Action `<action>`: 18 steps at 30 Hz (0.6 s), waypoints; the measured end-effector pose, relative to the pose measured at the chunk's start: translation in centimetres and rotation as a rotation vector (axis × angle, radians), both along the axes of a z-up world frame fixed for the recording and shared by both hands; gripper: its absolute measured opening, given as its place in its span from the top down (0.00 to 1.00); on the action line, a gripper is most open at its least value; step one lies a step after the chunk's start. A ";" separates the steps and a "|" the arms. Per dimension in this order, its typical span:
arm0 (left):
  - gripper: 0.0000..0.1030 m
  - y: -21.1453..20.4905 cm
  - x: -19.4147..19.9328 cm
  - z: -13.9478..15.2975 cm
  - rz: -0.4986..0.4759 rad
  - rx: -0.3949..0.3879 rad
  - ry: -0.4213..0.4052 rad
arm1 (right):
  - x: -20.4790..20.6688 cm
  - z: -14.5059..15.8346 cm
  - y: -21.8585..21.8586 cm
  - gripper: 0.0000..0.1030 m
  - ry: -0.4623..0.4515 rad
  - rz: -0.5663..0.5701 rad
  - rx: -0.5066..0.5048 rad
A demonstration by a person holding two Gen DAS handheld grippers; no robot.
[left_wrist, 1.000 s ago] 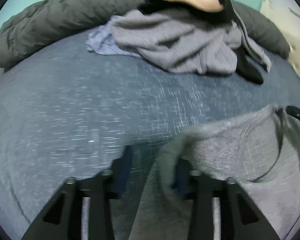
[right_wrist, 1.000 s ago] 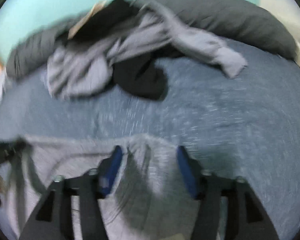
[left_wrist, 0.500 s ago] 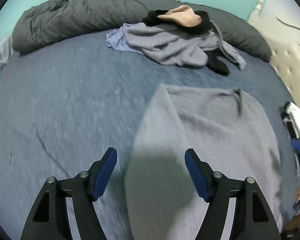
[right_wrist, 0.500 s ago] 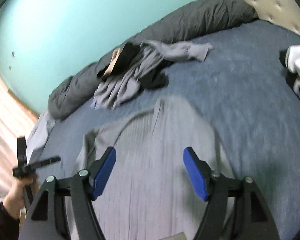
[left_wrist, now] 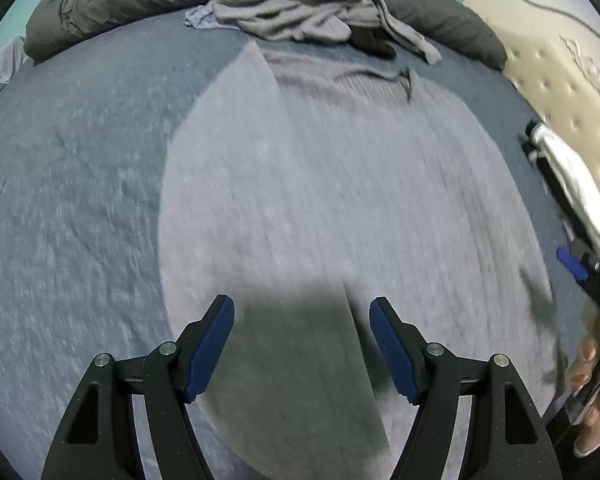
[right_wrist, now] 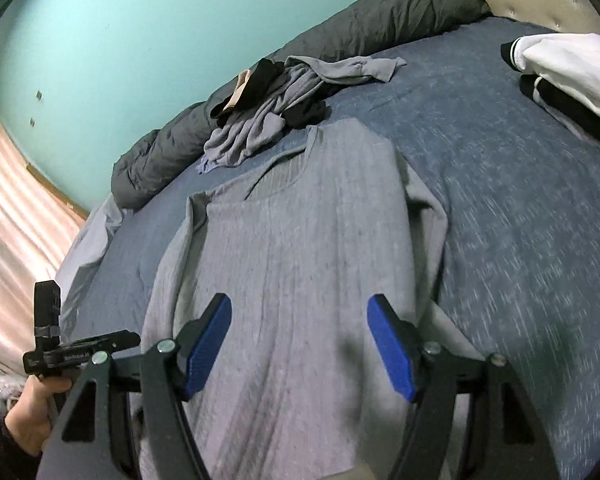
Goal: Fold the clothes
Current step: 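Lower the sweatshirt onto the bed with both tools, laying it flat, then open both tools and release the sweatshirt hem onto the bed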
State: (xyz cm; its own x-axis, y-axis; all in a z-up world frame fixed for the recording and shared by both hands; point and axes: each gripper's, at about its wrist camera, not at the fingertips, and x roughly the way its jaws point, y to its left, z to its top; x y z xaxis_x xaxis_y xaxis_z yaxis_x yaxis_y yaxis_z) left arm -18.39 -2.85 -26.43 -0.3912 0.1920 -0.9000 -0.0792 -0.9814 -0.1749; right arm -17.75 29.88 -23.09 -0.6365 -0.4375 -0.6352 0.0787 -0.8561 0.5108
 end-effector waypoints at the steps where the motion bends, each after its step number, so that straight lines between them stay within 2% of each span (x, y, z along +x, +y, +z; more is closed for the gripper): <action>1: 0.28 0.3 0.5 -0.4 -0.001 -0.001 -0.009 | 0.5 -0.2 0.0 0.31 0.002 0.003 0.003; 6: 0.29 1.4 2.1 -1.5 -0.015 -0.033 -0.032 | 1.5 -1.1 -0.2 0.31 -0.001 0.021 0.014; 8: 0.40 1.7 2.7 -1.7 -0.026 -0.055 -0.035 | 1.6 -1.3 -0.1 0.31 0.005 0.027 0.014; 10: 0.55 1.9 2.9 -1.8 -0.034 -0.066 -0.042 | 1.6 -1.6 0.0 0.31 0.010 0.031 0.003; 11: 0.58 1.9 3.0 -1.9 -0.039 -0.062 -0.048 | 1.5 -1.7 0.0 0.31 0.012 0.031 0.008; 13: 0.80 2.1 3.3 -2.1 -0.057 -0.073 -0.060 | 1.4 -1.9 -0.1 0.31 0.009 0.030 0.022; 15: 0.90 2.3 3.6 -2.2 -0.078 -0.102 -0.061 | 1.3 -2.1 0.0 0.31 0.007 0.034 0.019; 18: 0.97 1.7 4.0 -1.6 -0.074 -0.122 -0.031 | 1.3 -2.1 0.2 0.31 0.008 0.032 0.012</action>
